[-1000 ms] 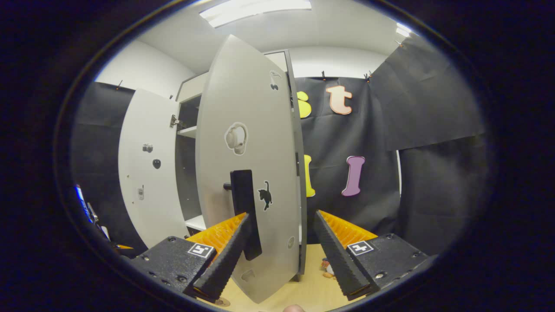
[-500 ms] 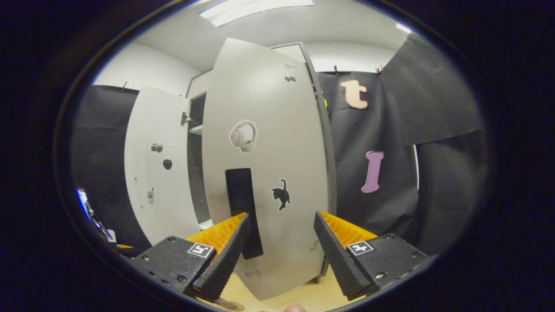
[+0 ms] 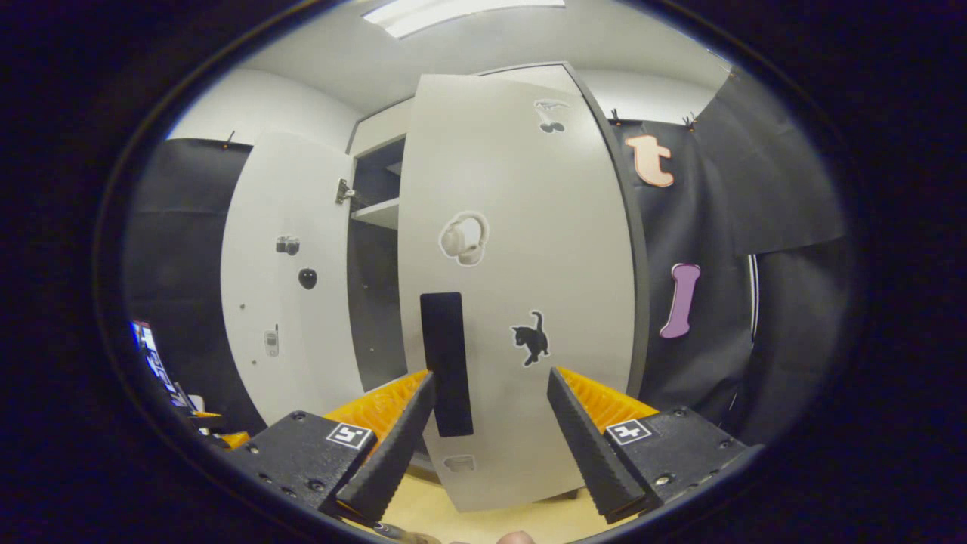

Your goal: Grasp the bottle in the cabinet with the left hand and place it on the coaster, then close the right door with the right hand and the left door with the left hand.

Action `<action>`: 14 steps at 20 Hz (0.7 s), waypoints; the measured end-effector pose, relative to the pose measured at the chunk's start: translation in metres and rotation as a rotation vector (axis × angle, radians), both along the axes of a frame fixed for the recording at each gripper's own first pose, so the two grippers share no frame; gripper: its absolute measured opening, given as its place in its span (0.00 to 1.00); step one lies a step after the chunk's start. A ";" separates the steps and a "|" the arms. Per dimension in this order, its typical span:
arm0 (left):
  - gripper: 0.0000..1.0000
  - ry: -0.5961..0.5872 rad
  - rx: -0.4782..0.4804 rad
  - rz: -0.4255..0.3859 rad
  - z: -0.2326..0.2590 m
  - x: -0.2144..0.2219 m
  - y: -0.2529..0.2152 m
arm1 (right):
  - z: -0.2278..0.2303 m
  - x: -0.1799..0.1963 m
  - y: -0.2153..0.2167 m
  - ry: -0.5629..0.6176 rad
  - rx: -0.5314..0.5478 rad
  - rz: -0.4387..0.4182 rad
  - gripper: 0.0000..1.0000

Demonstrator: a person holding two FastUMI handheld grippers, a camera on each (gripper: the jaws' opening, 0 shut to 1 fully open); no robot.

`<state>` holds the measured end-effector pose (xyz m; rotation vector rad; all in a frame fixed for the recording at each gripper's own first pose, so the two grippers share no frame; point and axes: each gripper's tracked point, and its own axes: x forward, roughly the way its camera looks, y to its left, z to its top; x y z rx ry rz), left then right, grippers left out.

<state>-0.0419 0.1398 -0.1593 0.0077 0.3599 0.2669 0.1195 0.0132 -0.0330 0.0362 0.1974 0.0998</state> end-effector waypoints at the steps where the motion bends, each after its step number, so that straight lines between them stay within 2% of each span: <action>1: 0.98 -0.007 0.002 0.000 0.007 0.004 0.004 | 0.002 -0.003 -0.003 -0.008 0.003 -0.007 0.94; 2: 0.98 -0.017 0.010 0.006 0.016 0.009 0.013 | 0.004 -0.007 -0.006 -0.014 0.007 -0.011 0.93; 4: 0.97 -0.042 0.011 0.019 0.033 0.022 0.027 | 0.007 -0.014 -0.015 -0.018 0.006 -0.024 0.98; 6: 0.97 -0.073 -0.013 0.000 0.052 0.037 0.033 | 0.009 -0.022 -0.027 -0.023 -0.003 -0.043 0.98; 11: 1.00 -0.110 -0.049 0.037 0.090 0.065 0.071 | 0.014 -0.040 -0.070 -0.041 -0.019 -0.134 0.98; 13: 0.96 -0.126 -0.057 0.032 0.104 0.076 0.078 | 0.016 -0.047 -0.082 -0.041 -0.018 -0.158 0.98; 14: 1.00 -0.128 -0.051 0.033 0.107 0.083 0.082 | 0.017 -0.049 -0.087 -0.042 -0.016 -0.169 0.98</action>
